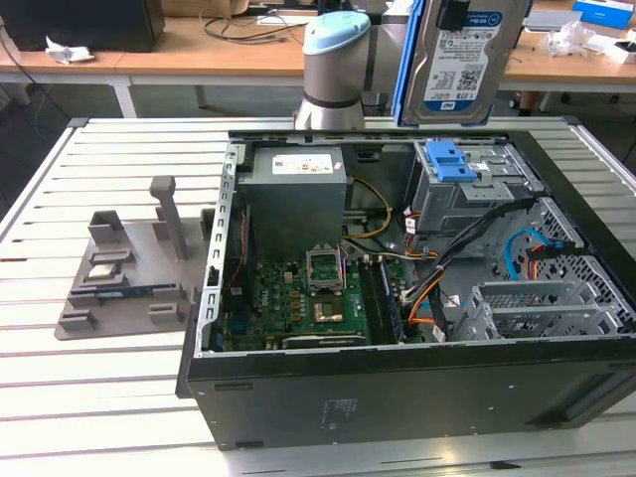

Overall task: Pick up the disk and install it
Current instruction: 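Pick up the disk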

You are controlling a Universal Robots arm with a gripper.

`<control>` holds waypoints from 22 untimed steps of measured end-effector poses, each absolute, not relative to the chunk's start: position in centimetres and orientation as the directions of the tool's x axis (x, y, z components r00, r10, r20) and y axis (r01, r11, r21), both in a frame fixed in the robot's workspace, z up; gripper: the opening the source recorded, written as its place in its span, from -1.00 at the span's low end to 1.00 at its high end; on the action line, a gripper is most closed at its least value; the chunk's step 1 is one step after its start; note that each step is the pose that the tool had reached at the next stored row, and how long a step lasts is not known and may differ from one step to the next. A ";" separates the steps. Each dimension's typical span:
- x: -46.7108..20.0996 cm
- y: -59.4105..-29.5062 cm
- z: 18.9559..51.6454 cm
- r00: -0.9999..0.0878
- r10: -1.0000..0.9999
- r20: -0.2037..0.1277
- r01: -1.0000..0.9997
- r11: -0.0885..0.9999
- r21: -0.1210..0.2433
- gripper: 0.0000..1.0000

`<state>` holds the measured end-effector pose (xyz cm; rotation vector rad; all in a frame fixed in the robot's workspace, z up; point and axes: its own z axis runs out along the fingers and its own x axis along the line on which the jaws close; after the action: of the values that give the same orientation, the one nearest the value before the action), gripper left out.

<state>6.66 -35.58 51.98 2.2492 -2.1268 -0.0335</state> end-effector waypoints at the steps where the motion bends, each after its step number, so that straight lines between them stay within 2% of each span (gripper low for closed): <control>1: 6.8 -35.7 52.0 0.056 -0.998 0.016 -0.997 -0.055 0.048 -0.27; 22: 9.5 -37.3 52.0 0.056 -0.998 0.016 -0.997 -0.055 0.048 -0.27</control>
<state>9.50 -37.32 51.98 2.2490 -2.1267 -0.0338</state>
